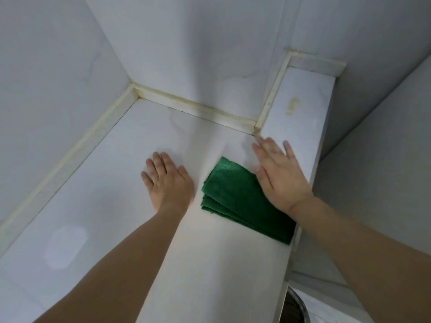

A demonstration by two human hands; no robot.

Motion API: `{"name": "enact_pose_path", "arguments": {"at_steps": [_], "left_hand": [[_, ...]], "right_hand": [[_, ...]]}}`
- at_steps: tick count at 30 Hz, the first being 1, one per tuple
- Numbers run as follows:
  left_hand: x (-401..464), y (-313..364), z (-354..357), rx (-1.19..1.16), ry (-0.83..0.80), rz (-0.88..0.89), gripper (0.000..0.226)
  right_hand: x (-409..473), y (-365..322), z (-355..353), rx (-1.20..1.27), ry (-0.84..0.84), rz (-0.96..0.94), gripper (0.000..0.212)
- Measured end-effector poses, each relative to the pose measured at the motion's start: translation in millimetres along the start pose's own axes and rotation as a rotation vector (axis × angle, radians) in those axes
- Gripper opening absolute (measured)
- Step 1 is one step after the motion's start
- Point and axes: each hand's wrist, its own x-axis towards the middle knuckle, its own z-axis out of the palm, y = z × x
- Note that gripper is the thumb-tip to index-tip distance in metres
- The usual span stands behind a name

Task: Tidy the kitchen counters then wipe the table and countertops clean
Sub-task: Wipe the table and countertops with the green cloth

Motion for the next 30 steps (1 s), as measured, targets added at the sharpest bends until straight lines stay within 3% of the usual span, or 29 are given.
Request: {"name": "enact_pose_path", "arguments": {"at_steps": [2, 4, 16, 26, 30], "left_hand": [[-0.3, -0.3, -0.2, -0.005, 0.0, 0.003, 0.062], [-1.1, -0.2, 0.4, -0.007, 0.003, 0.0, 0.062], [4.3, -0.8, 9.0, 0.003, 0.049, -0.001, 0.062], [1.6, 0.0, 1.3, -0.003, 0.01, -0.003, 0.062], [-0.8, 0.4, 1.1, 0.008, 0.019, 0.0, 0.062]], "right_hand": [[-14.1, -27.8, 15.8, -0.059, -0.203, -0.234, 0.059], [-26.2, -37.5, 37.2, -0.149, -0.308, -0.285, 0.06], [83.4, -38.7, 59.9, -0.206, -0.343, -0.352, 0.057], [-25.9, 4.1, 34.4, -0.246, -0.319, -0.268, 0.058], [-32.2, 7.0, 32.0, -0.246, -0.345, -0.254, 0.059]]}}
